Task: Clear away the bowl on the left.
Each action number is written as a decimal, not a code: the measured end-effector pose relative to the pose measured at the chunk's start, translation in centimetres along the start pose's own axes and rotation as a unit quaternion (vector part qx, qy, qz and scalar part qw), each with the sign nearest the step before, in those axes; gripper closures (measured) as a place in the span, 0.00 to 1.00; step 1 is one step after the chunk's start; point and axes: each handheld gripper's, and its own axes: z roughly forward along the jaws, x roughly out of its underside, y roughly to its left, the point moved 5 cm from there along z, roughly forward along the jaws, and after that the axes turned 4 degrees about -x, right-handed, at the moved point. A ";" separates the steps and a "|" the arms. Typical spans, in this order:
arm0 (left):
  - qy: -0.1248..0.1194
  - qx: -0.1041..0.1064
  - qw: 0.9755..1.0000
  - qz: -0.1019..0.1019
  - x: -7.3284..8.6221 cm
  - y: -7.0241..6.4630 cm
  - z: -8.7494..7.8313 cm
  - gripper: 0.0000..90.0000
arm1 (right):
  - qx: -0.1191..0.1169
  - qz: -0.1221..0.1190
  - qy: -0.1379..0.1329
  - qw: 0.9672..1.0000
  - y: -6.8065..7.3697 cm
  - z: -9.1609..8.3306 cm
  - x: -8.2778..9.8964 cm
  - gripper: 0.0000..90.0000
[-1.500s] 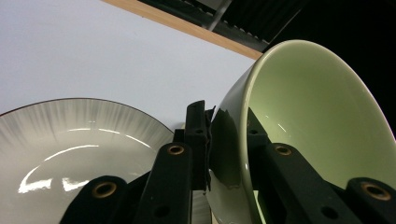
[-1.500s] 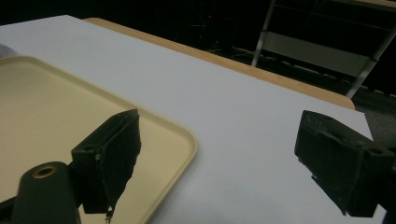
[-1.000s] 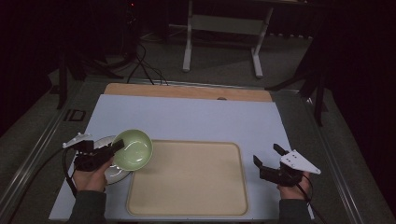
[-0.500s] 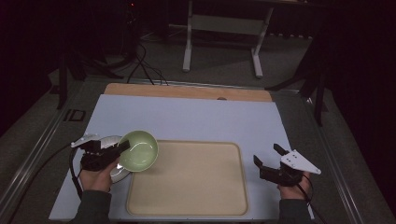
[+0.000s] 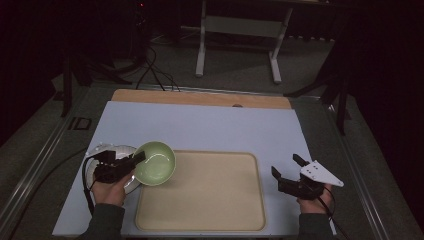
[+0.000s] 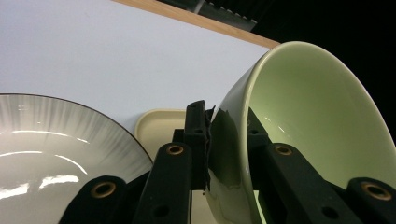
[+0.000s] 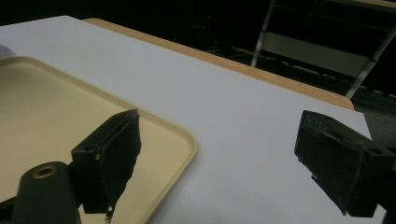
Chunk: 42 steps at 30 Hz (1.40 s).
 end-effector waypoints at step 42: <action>0.024 0.028 0.999 0.036 0.9 -2.6 2.2 0.88 | 0.001 0.000 0.000 1.000 0.0 0.0 0.0 0.15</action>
